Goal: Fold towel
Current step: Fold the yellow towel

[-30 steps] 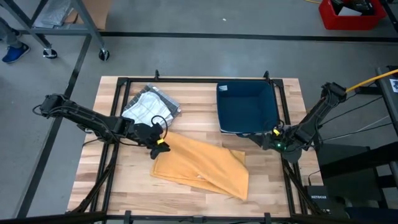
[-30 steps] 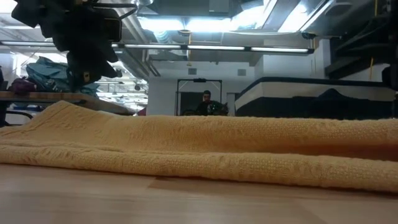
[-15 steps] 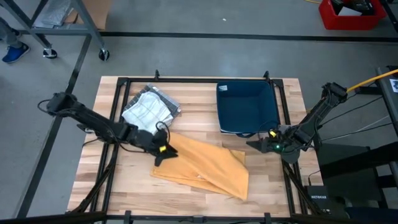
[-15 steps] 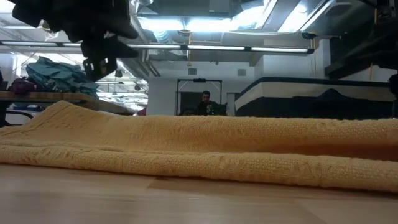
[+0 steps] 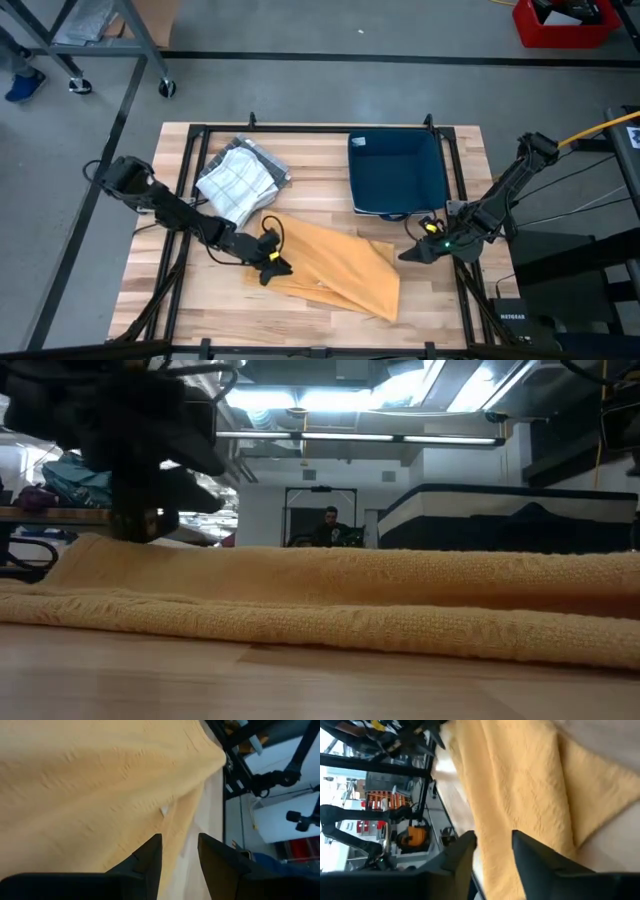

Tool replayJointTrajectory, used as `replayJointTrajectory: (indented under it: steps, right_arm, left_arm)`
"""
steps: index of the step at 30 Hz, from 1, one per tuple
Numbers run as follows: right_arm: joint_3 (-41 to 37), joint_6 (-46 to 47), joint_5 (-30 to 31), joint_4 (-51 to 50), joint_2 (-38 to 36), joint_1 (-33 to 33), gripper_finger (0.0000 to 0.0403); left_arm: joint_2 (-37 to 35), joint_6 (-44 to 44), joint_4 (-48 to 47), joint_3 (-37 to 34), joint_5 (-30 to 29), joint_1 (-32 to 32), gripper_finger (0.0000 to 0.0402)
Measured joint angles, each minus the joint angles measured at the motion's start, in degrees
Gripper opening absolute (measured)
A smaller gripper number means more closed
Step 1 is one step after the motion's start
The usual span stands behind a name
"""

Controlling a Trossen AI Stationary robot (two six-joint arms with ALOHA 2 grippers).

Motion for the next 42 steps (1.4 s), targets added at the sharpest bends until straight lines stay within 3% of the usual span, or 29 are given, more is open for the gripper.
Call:
replayJointTrajectory:
  steps: [6, 17, 28, 34, 42]
  right_arm:
    - [0.0, 7.6, -7.5, 0.6, 1.8, 0.0, 0.0186]
    - [0.0, 10.6, -8.3, 7.6, 14.4, 0.0, 0.0177]
    - [0.0, 13.2, -8.6, 8.8, 25.1, 0.0, 0.0173]
    - [0.0, 14.7, -12.1, 8.9, 26.2, 0.0, 0.0172]
    - [0.0, 16.4, -12.4, 12.4, 26.1, 0.0, 0.0172]
  left_arm:
    - [0.0, -0.6, -1.1, 0.0, 2.8, -3.1, 0.0117]
    - [0.0, -4.0, -19.7, 0.0, 3.4, -6.8, 0.0117]
    - [-0.1, -3.9, -12.1, 0.0, 3.4, -7.7, 0.0117]
    - [-0.1, -3.6, -12.9, 0.0, 3.4, -7.7, 0.0117]
    - [-0.1, -3.8, -16.2, 0.0, 3.3, -7.7, 0.0117]
